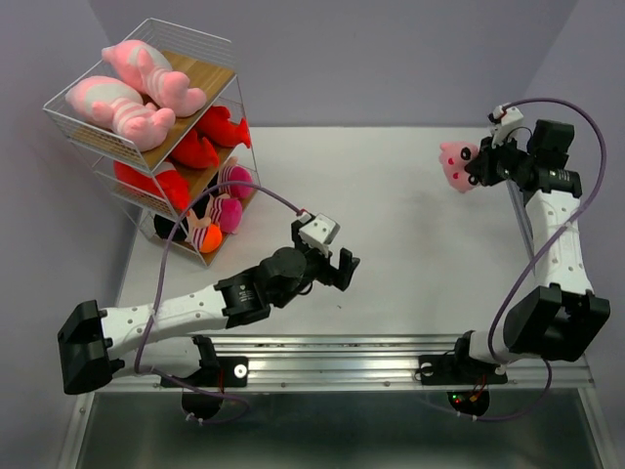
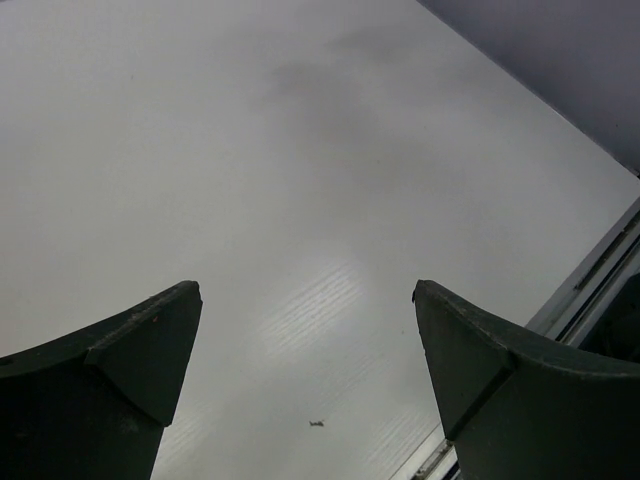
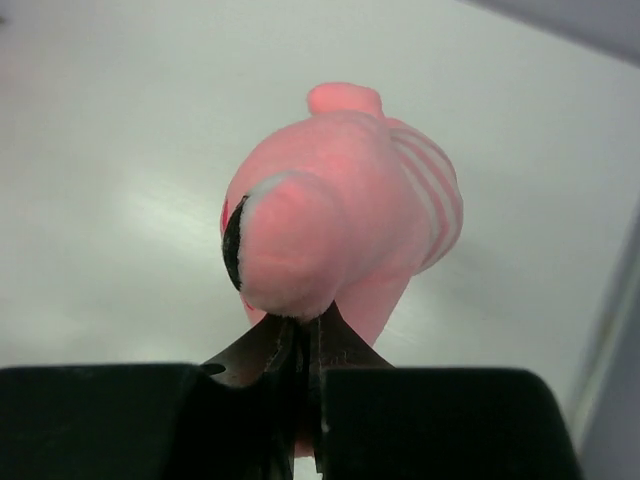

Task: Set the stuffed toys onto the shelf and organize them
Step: Pass the stuffed toy from the right arm to the left

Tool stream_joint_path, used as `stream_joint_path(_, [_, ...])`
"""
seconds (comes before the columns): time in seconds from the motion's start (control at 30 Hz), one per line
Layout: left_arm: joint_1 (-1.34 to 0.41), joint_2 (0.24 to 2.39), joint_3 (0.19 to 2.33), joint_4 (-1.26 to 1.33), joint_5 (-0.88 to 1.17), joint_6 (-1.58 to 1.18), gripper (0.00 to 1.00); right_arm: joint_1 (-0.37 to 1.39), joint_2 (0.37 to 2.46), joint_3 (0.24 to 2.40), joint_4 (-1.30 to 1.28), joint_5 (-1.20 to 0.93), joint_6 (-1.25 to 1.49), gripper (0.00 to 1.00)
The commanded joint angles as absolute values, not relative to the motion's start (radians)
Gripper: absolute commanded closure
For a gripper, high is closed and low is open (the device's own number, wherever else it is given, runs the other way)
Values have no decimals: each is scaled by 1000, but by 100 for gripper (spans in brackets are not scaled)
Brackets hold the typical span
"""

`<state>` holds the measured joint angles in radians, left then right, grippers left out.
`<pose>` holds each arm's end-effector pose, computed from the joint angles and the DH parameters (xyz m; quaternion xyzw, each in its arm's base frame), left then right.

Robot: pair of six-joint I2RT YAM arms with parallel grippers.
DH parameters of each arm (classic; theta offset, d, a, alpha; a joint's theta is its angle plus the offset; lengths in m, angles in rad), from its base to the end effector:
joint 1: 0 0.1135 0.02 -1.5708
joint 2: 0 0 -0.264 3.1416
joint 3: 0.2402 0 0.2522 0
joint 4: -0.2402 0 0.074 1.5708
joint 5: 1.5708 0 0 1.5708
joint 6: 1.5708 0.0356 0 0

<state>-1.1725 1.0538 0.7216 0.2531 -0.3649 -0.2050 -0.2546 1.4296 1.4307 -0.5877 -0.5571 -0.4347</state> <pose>0.1077 -0.2233 0.3114 0.2270 0.6967 -0.3213 0.5999 0.3091 -0.0610 0.3775 -0.2056 0.8323 0.0746 0.5094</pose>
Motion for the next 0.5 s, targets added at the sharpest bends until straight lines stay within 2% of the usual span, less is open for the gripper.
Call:
stream_joint_path(0.0, [-1181,1110,799,405,-336,-77,1,-255,1333,1362,-645,-962,-53,99])
stream_joint_path(0.1, [-1181,1152,831,410,-350,-45,1,-255,1319,1368,-673,-1093,9,99])
stream_joint_path(0.2, [-1181,1144,848,413,-360,-11,1,-218,1342,1458,-855,-1109,-223,99])
stream_joint_path(0.23, [-1181,1140,851,411,-360,-6,1,-207,1348,1509,-996,-1088,-402,99])
stream_joint_path(0.3, [-1181,1128,862,399,-344,44,1,-193,1359,1542,-1121,-1054,-628,99])
stream_joint_path(0.4, [-1181,1129,899,367,-284,109,1,-149,1355,1554,-1322,-970,-838,99])
stream_joint_path(0.47, [-1180,1153,942,344,-221,144,1,-106,1344,1537,-1368,-930,-929,99])
